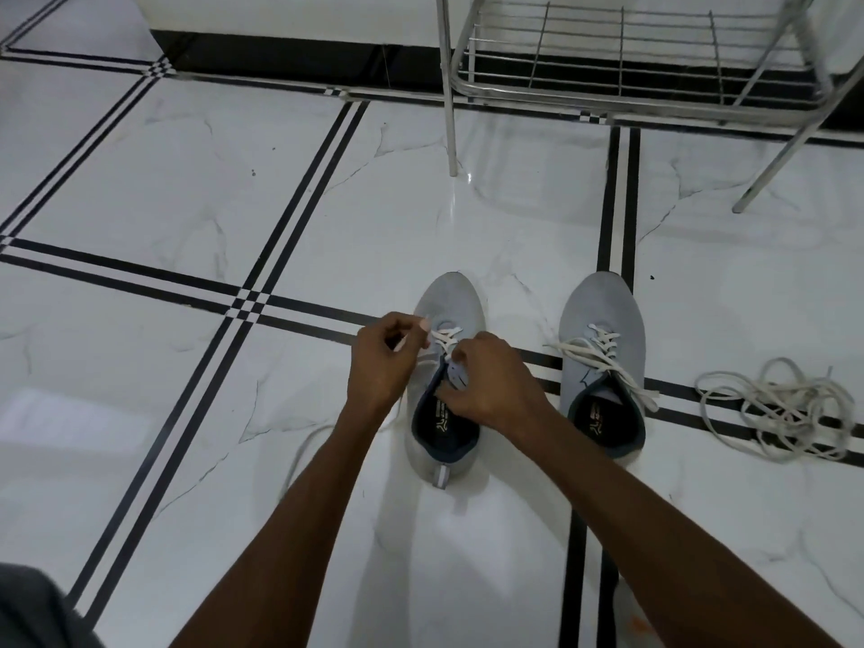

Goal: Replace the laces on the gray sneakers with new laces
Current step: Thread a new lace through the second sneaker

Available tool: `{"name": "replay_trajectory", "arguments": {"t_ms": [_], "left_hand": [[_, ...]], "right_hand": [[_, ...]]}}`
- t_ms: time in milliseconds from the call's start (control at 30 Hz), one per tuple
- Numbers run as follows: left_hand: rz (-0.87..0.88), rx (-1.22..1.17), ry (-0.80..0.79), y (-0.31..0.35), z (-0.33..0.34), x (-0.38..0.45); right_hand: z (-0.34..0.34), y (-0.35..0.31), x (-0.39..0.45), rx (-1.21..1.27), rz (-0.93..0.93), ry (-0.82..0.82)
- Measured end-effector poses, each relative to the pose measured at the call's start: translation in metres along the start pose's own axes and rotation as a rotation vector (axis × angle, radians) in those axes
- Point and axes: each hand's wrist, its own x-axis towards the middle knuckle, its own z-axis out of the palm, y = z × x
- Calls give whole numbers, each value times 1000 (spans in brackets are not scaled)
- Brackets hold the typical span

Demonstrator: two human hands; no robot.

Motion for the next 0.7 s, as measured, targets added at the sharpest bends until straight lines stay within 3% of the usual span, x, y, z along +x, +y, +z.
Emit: {"name": "replay_trajectory", "arguments": {"t_ms": [167, 300, 467, 700], "left_hand": [[15, 69, 28, -1, 17, -20], [27, 109, 68, -4, 17, -22], [95, 162, -3, 0, 18, -20], [89, 263, -98, -4, 19, -19]], "right_hand": [[12, -3, -3, -175, -41, 112], [1, 12, 1, 196, 71, 172], [-14, 24, -1, 779, 412, 9], [-14, 23, 1, 931, 517, -59]]}}
